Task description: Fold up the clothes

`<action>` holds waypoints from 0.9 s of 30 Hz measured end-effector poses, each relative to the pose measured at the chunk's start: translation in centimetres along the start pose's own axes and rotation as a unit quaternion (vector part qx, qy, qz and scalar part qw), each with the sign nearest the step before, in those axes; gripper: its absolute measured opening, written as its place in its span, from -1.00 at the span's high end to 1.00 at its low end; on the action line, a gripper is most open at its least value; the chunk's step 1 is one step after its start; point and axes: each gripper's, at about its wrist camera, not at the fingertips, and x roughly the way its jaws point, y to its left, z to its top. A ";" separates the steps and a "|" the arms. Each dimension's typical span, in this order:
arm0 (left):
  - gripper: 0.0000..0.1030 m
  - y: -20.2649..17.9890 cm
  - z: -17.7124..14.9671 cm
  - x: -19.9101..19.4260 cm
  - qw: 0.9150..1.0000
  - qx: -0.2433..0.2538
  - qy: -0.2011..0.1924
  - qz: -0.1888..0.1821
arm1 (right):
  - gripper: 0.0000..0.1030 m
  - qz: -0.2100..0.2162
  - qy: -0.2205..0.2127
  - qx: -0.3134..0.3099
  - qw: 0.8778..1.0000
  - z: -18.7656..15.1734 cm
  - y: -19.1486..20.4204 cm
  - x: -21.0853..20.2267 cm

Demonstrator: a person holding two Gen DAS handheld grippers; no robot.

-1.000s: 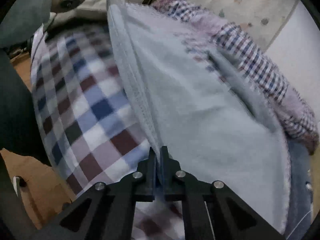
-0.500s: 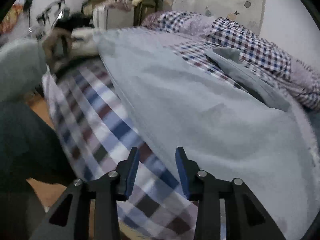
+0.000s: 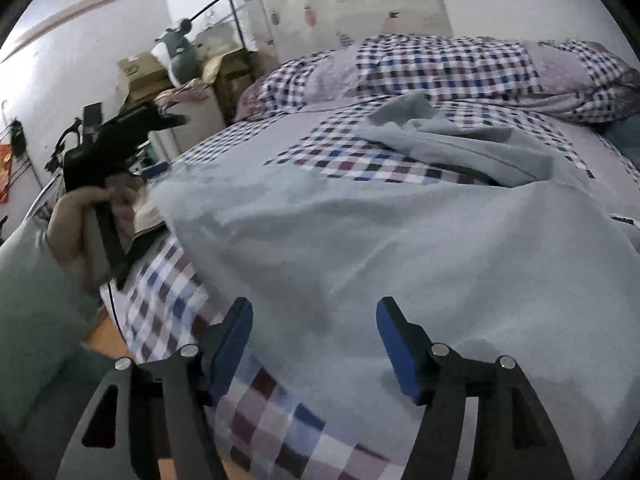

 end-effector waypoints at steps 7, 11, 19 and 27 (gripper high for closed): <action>-0.68 -7.6 -4.6 8.2 0.990 0.113 0.081 -0.030 | -0.38 -0.029 0.005 0.009 1.000 0.1 -0.9 0.8; -0.68 -8.8 -5.2 10.5 0.987 0.130 0.090 -0.036 | -0.38 -0.040 0.019 0.005 0.999 -0.4 -0.6 2.0; -0.71 -6.0 -2.9 12.4 0.994 0.079 0.068 -0.027 | -0.38 -0.038 0.034 -0.017 0.999 1.0 -1.3 4.1; -0.71 -0.6 -0.4 13.9 0.998 0.026 0.057 0.003 | -0.38 -0.019 0.041 -0.047 0.998 12.1 -4.2 9.5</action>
